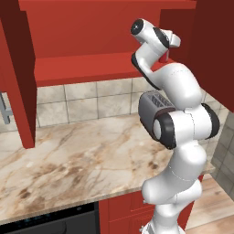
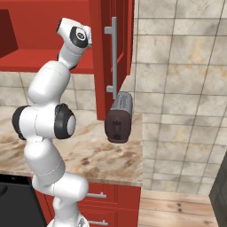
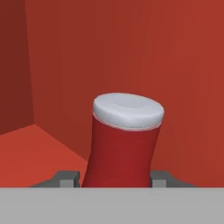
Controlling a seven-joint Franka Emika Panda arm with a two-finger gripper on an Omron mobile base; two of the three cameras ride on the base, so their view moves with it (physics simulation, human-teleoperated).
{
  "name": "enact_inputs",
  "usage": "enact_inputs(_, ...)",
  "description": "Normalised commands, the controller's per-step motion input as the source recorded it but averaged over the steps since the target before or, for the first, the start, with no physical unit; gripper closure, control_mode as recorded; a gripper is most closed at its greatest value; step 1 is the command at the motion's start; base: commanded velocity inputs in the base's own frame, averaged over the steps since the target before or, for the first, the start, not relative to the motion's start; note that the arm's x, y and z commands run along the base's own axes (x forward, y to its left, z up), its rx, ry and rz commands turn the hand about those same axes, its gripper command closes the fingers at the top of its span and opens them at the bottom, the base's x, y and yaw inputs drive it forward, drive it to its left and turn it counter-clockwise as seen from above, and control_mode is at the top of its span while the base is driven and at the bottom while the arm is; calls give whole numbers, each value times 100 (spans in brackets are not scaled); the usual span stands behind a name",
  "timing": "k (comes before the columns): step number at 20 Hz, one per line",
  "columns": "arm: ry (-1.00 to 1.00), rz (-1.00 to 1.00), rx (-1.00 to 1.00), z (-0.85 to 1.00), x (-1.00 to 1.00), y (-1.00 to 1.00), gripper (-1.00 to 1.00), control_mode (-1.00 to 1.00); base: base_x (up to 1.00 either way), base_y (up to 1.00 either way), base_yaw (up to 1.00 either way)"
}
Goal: Take 2 condiments from the cabinet and move them on the counter near the stove.Make sure the condiments are lined up with each other, next to each other.
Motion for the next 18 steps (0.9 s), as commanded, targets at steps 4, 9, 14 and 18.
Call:
enact_inputs(4,0,0,0,0,0,0,100,-100,0,0,0)
enact_inputs(9,-7,0,0,-2,-2,0,100,-100,0,0,0)
enact_inputs(14,-11,1,0,0,-24,3,100,-100,0,0,0)
enact_inputs(18,-15,5,0,0,-54,12,100,-100,0,0,0)
